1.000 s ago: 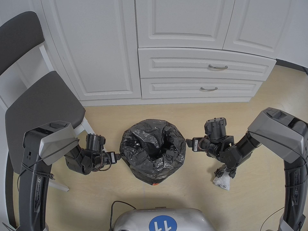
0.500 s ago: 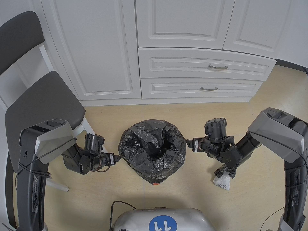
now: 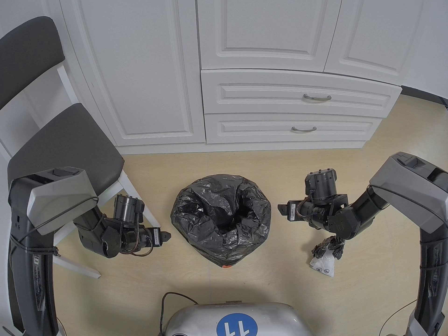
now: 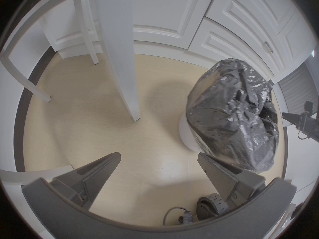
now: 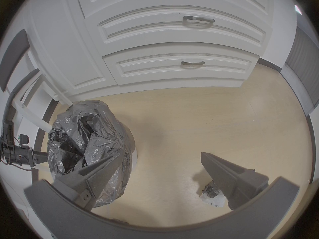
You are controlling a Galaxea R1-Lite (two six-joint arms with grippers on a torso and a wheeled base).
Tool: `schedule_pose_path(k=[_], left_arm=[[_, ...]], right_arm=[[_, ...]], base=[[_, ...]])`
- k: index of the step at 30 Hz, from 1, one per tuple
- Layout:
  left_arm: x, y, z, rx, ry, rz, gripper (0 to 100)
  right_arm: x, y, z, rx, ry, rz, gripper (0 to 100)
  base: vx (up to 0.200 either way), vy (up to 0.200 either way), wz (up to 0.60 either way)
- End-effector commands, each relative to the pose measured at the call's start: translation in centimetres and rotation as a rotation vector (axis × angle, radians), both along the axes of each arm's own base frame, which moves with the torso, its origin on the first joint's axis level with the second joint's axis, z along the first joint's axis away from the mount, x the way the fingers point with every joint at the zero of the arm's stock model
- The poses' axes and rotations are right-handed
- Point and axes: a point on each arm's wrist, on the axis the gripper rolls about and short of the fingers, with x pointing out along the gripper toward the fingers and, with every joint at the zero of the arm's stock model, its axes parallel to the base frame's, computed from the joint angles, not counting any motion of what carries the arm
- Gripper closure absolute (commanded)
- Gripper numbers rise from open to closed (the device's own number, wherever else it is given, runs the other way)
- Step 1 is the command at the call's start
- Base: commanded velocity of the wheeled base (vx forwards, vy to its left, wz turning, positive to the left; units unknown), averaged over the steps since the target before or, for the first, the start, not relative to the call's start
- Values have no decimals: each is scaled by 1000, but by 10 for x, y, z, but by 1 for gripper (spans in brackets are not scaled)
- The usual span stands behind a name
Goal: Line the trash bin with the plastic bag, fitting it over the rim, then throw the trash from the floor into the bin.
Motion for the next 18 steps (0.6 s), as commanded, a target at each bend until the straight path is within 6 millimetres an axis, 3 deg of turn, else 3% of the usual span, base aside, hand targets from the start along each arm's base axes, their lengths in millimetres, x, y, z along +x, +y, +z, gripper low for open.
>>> schedule_pose_path(k=[1, 6, 11, 18], left_arm=[[-20, 0, 28, -7, -28, -10, 0], [-45, 0, 52, -12, -44, -27, 0], [-77, 6, 71, -10, -49, -35, 0], [-100, 9, 74, -20, -64, -42, 0]], right_arm=[[1, -11, 10, 6, -2, -6, 0], [4, -26, 7, 2, 38, -6, 0], [20, -49, -16, -4, 93, 6, 0], [32, -58, -30, 11, 106, 1, 0]], base=[[0, 0, 0], [0, 0, 0], [0, 0, 0], [0, 0, 0]])
